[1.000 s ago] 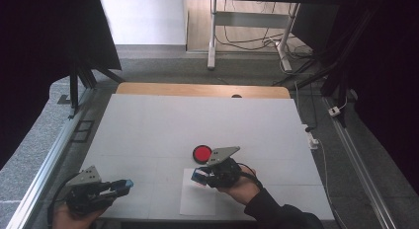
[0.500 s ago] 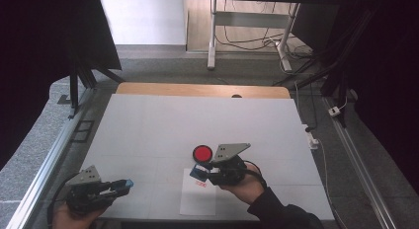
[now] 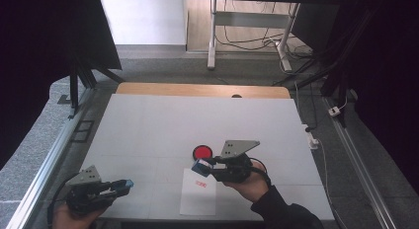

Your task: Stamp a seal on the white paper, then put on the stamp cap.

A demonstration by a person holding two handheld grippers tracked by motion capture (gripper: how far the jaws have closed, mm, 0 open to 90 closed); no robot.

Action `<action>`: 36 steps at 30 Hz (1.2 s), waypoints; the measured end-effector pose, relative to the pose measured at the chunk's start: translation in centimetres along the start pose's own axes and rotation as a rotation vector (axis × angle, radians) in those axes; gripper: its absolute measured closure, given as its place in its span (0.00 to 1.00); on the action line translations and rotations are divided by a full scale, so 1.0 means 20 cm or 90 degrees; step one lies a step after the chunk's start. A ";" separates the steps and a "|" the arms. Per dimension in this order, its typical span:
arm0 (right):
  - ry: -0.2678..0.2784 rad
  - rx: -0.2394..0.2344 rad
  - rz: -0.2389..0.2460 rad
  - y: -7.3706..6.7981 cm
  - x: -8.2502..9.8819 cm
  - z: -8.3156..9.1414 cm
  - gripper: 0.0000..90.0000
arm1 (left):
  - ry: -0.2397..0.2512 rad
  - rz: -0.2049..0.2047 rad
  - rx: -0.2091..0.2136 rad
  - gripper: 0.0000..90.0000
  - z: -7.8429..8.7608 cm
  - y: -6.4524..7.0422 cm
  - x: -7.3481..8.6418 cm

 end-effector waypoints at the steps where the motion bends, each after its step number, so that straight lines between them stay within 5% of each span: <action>1: 0.001 -0.001 -0.001 0.00 0.00 0.00 0.78 | 0.000 -0.001 0.000 0.76 0.00 0.00 0.00; 15: 0.009 -0.018 -0.011 0.00 -0.02 0.01 0.78 | 0.012 -0.011 0.012 0.76 0.00 0.01 -0.03; 36: 0.010 -0.049 -0.005 -0.02 -0.04 0.02 0.78 | -0.006 -0.133 0.114 0.76 -0.14 0.12 -0.25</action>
Point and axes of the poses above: each handheld gripper's, and its own axes: z roughly backward along the jaws, x roughly out of its underside, y roughly to its right, the point moved 4 cm from there along -z, roughly forward along the jaws, and after that the axes turned 7 degrees about -y, right-handed, at the moved point
